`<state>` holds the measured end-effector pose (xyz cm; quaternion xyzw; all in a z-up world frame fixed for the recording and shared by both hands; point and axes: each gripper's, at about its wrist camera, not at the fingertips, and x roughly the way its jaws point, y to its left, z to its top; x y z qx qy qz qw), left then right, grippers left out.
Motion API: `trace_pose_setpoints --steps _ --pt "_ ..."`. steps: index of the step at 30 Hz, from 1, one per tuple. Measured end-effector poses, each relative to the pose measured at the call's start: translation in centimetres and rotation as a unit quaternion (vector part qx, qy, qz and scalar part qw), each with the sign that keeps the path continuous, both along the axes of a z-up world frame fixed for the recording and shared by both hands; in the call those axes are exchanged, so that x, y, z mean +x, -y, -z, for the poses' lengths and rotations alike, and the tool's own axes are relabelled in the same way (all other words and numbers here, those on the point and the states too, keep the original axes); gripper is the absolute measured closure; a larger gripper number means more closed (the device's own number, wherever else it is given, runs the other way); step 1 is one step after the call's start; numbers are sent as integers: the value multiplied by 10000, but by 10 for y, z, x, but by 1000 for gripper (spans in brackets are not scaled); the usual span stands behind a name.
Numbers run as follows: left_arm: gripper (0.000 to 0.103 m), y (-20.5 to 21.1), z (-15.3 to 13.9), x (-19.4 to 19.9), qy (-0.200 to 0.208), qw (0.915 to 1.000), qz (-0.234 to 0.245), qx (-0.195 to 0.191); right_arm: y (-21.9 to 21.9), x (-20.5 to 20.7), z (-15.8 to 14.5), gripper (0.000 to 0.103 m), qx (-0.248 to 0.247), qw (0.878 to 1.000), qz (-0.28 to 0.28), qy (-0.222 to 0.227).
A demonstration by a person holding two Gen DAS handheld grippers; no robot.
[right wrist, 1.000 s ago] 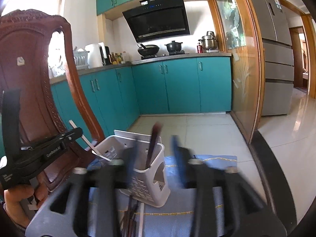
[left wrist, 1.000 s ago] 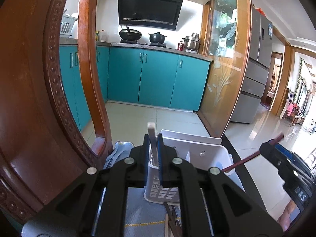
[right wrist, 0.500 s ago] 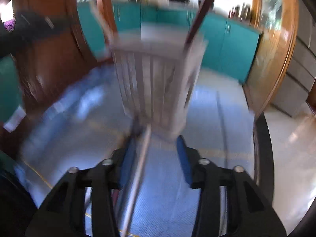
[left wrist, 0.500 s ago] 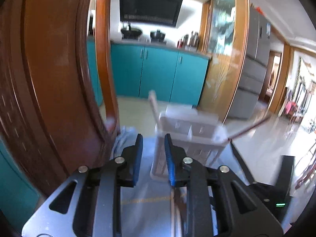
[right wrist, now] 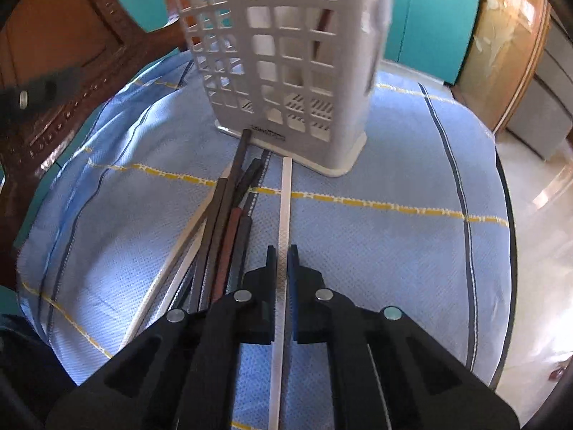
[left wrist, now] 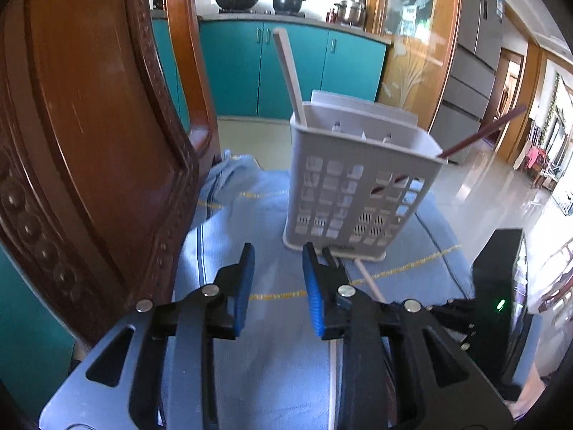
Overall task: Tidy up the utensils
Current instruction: 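Move both tools back down to the remaining chopsticks on the cloth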
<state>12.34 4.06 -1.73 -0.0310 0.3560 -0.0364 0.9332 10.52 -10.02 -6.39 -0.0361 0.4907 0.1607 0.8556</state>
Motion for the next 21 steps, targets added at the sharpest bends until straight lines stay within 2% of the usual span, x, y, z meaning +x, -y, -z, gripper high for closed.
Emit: trace_pose_setpoints --steps 7,11,14,21 --pt "70 -1 17 2 -356 9993 68 61 37 0 -4 97 237 9985 443 -218" --pt "70 2 36 3 -819 9965 181 -25 55 0 -2 97 372 9965 640 -398" --pt "70 8 50 5 -1118 9933 300 -28 51 1 0 97 340 9965 653 -390" --pt "65 19 58 4 -1209 9918 395 107 49 1 -4 97 284 9969 652 -322"
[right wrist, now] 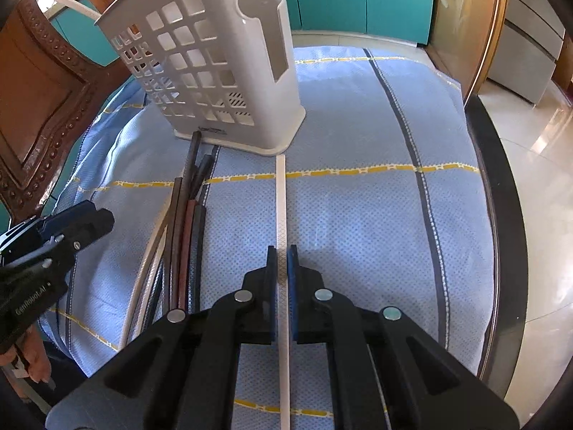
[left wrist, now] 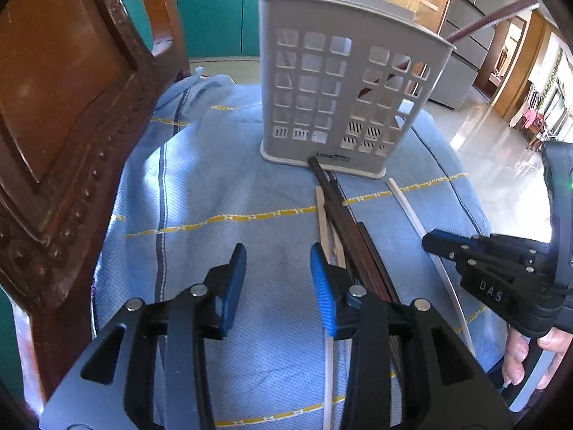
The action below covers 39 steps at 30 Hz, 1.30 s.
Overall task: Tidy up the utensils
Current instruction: 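Move both tools back down to the remaining chopsticks on the cloth, then grasp a white chopstick with the right tool while the left tool grasps a light wooden chopstick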
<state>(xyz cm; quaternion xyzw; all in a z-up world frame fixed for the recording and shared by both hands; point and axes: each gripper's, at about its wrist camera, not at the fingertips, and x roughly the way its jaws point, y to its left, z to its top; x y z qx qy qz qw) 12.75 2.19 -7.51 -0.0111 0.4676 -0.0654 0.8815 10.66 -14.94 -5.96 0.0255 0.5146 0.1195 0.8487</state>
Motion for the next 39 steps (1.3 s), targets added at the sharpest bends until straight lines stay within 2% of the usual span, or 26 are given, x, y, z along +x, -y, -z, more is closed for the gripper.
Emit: trace_pose_setpoints --steps 9,13,18,31,37,39 --pt "63 12 23 1 -391 9990 172 97 -2 4 0 97 12 10000 52 2" --pt "59 22 31 -3 -447 9983 329 164 0 4 1 95 47 10000 75 -32" --pt "58 30 36 -8 -437 9977 407 332 2 4 2 92 46 9999 110 -19" --pt "58 27 32 -10 -404 9981 449 135 2 4 3 90 17 9999 118 -11" --pt "55 26 21 -13 -310 9978 546 -205 1 4 5 90 -10 10000 89 -35" --pt "55 30 27 -12 -399 9974 585 -121 -1 4 7 90 -53 9999 88 -48"
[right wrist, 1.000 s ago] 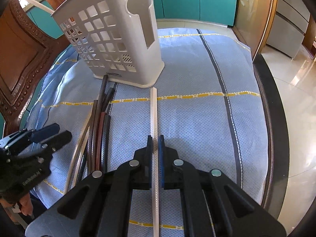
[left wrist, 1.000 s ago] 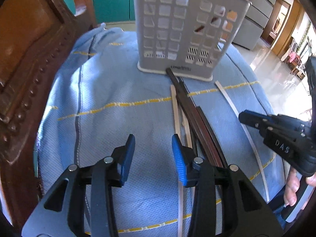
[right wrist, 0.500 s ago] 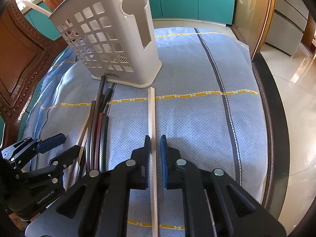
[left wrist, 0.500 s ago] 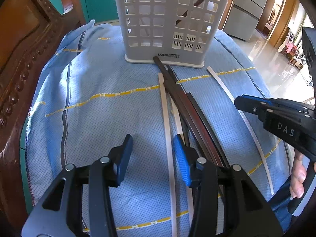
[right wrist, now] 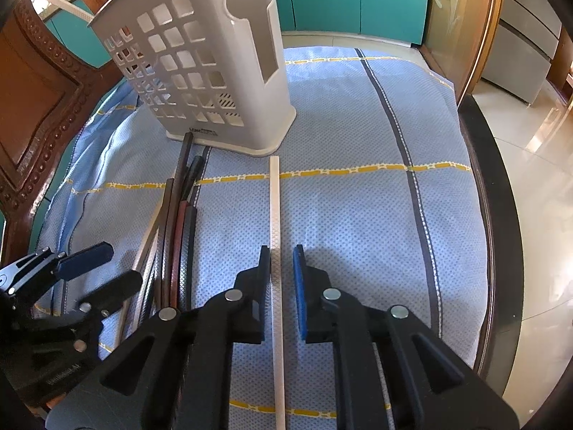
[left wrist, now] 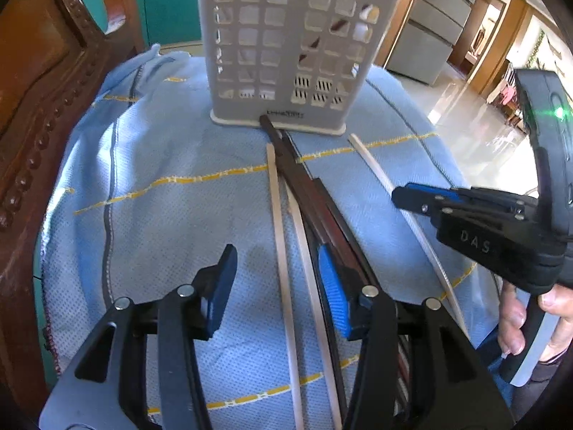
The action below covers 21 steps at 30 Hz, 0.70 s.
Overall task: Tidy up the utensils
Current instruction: 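Grasp a white chopstick with the right tool while the left tool grasps a light wooden chopstick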
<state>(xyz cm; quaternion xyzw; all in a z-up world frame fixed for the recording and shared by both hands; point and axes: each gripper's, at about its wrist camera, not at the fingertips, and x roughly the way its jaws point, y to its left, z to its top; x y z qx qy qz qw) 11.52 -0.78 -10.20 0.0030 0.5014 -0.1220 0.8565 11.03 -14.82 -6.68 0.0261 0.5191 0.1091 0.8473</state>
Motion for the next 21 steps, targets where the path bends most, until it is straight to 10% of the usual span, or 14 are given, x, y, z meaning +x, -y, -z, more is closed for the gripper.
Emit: trace_pose_setpoints --steps 8,21 --pt "83 -7 8 7 -148 9996 -206 101 -2 -2 0 90 -33 10000 1 12" --pt "73 8 10 32 24 9981 -395 482 -20 0 -1 86 -487 9987 -62 158"
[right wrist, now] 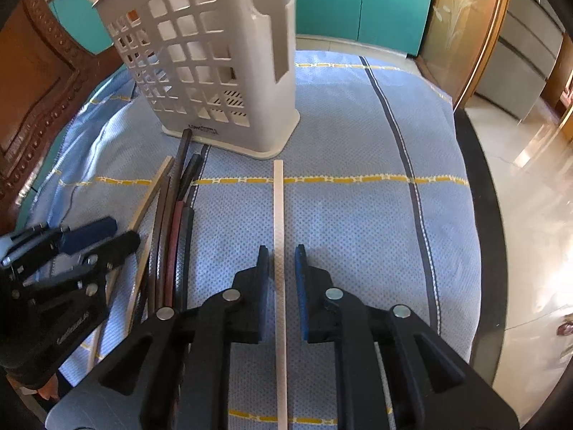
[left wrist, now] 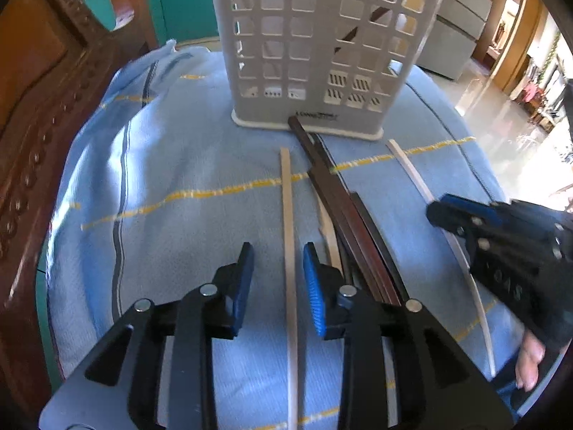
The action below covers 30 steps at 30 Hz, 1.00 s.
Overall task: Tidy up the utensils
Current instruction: 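Grasp a white chopstick with the right tool while the left tool grasps a light wooden chopstick, then lift both held chopsticks and carry them above the white basket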
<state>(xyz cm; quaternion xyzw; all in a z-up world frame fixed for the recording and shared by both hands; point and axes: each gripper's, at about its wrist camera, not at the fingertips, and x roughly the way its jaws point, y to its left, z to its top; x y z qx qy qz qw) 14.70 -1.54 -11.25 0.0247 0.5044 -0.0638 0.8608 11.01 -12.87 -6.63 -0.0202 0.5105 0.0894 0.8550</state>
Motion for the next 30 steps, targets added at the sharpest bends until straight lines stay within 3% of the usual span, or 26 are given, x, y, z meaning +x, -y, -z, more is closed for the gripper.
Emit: trace_pose_setpoints --steps 3,20,23,25,27,30 --pt "67 -2 0 6 -2 9999 -101 36 -7 -2 1 82 -163 9998 -69 63" --pt "63 -9 2 4 19 9999 -118 80 -1 -2 3 82 -268 9996 -45 103" --pt "63 -9 2 3 22 9999 -128 67 1 -1 3 86 -165 9998 -54 71" --pt "69 -8 2 2 23 9999 -108 36 0 -1 3 95 -100 9999 -86 53" --pt "88 -7 1 2 39 9999 -84 41 -1 -1 2 96 -85 9999 -88 57" --pt "96 -5 1 1 61 9999 -63 59 1 -1 1 97 79 9999 -49 43"
